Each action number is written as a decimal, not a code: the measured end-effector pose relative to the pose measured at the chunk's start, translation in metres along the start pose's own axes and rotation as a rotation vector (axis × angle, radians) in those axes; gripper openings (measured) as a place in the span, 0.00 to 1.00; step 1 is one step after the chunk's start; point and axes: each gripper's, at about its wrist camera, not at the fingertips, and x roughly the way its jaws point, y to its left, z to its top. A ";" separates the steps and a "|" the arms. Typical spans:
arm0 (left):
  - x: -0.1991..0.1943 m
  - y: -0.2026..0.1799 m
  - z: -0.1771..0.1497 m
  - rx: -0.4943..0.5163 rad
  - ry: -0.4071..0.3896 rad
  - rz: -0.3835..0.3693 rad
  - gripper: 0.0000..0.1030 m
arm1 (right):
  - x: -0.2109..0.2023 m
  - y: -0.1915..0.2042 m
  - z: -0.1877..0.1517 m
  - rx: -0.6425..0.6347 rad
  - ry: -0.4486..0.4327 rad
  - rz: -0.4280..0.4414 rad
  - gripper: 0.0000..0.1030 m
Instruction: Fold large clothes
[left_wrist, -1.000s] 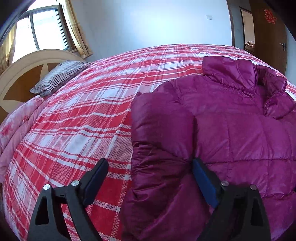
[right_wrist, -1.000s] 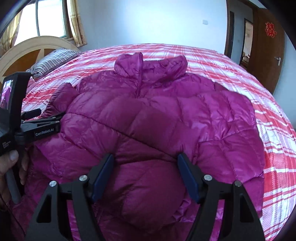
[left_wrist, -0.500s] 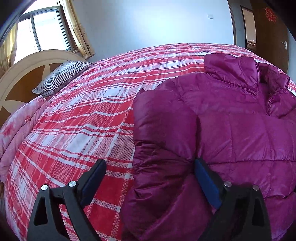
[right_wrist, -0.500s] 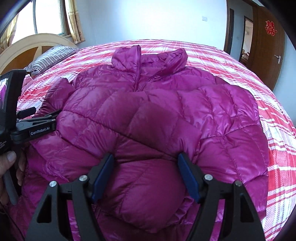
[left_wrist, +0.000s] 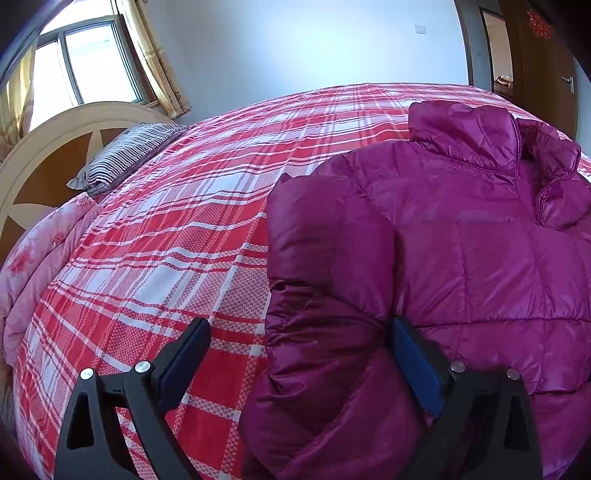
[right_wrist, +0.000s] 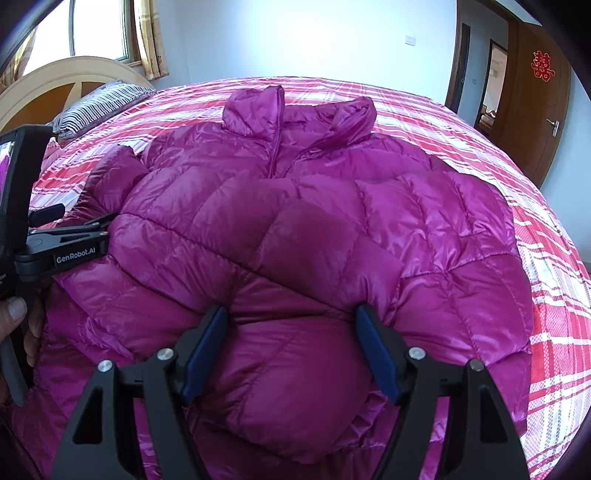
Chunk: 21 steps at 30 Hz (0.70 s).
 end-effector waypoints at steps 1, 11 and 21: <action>0.000 0.000 0.000 0.002 0.001 0.006 0.96 | 0.000 0.001 0.000 -0.003 0.000 -0.004 0.73; 0.002 -0.002 0.000 0.009 0.002 0.020 0.97 | 0.001 0.003 0.000 -0.014 -0.001 -0.021 0.73; -0.019 0.015 0.007 -0.070 0.020 -0.052 0.97 | -0.005 0.001 0.001 -0.011 -0.002 -0.005 0.74</action>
